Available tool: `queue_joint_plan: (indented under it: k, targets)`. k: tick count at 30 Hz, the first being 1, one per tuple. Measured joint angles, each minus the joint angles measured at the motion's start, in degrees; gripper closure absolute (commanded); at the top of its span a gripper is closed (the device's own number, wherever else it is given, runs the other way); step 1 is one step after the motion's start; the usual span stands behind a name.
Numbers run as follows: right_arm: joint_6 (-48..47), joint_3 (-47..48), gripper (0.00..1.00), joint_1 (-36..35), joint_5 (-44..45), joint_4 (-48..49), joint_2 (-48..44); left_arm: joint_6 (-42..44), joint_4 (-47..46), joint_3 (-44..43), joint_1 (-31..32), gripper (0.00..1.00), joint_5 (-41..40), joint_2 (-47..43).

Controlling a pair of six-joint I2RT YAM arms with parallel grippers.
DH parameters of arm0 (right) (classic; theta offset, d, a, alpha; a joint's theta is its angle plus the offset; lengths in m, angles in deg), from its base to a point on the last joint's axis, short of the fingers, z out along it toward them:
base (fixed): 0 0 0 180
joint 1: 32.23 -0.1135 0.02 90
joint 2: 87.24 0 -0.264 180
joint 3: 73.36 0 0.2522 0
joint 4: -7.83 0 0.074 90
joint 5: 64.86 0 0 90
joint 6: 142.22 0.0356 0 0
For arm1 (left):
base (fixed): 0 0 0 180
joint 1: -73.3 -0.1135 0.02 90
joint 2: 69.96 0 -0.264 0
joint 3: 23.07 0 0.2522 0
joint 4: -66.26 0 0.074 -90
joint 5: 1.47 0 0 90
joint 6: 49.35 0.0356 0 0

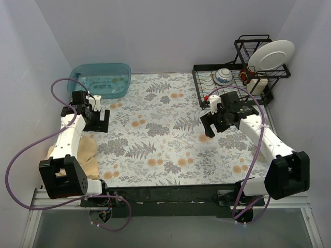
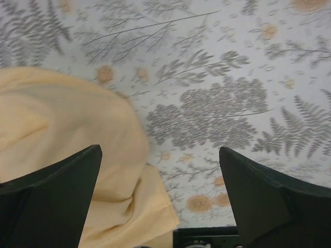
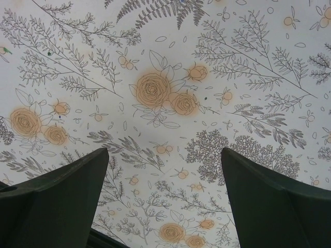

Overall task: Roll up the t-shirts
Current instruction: Move the T-shirt to the center of the board.

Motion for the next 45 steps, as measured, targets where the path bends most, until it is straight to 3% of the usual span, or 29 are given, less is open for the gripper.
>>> queue_joint_plan:
  k: [3, 10, 15, 20, 21, 23, 25, 26, 29, 30, 31, 36, 39, 41, 45]
  targets:
    - [-2.4, 0.0, 0.01, 0.0, -2.3, -0.7, 0.0, 2.1, 1.2, 0.1, -1.3, 0.02, -9.7, -1.7]
    - [-9.1, 0.2, 0.02, 0.0, -8.3, -4.4, 0.0, 3.4, 1.9, 0.4, -15.3, 0.05, -20.1, -2.2]
    - [-11.2, 0.3, 0.02, 0.0, -9.3, -5.6, -0.2, 2.3, 1.3, 4.7, -19.3, 0.12, -21.2, -1.4]
    - [-12.3, 0.6, 0.02, 0.0, -9.4, -6.6, -0.2, 1.3, 1.3, 5.1, -27.8, 0.15, -17.7, 2.7]
    - [-12.5, 0.9, 0.02, 0.0, -9.4, -7.0, -0.2, 1.2, 1.2, 5.2, -28.8, 0.17, -17.3, 2.8]
    - [-12.7, 1.6, 0.02, 0.0, -9.5, -7.5, -0.2, 1.1, 0.1, 6.8, -29.8, 0.31, -16.2, 2.6]
    - [-12.7, 2.3, 0.02, 0.0, -9.7, -7.7, -0.2, 0.9, -0.8, 9.1, -29.8, 0.42, -15.1, 2.5]
    - [-12.8, 2.6, 0.02, 0.0, -9.9, -7.8, -0.2, 0.9, -1.5, 10.6, -29.8, 0.54, -14.3, 2.5]
    - [-12.8, 3.6, 0.02, 0.0, -10.5, -8.1, 0.1, 1.2, -1.6, 13.7, -29.6, 0.71, -11.3, 2.8]
    - [-12.9, 4.0, 0.02, 0.0, -10.7, -8.3, 0.3, 1.2, -1.4, 13.7, -29.6, 0.91, -10.3, 3.0]
    - [-13.0, 4.5, 0.02, 0.0, -10.8, -8.6, 0.7, 1.3, -1.6, 13.6, -29.6, 1.00, -9.2, 3.0]
    - [-13.9, 6.6, 0.03, 0.0, -10.8, -9.0, 2.3, 3.8, 3.5, 5.5, -29.5, 1.00, 0.5, 4.0]
    - [-14.2, 7.8, 0.04, 0.0, -10.7, -9.1, 2.4, 7.7, 8.8, -6.7, -26.8, 1.00, 10.9, 5.2]
    - [-14.2, 8.7, 0.04, 0.0, -10.6, -9.0, 2.3, 10.1, 11.7, -16.2, -22.9, 1.00, 17.1, 5.7]
    - [-13.9, 9.7, 0.04, 0.0, -10.4, -8.9, 1.0, 10.2, 12.5, -27.6, -3.8, 1.00, 25.7, 5.6]
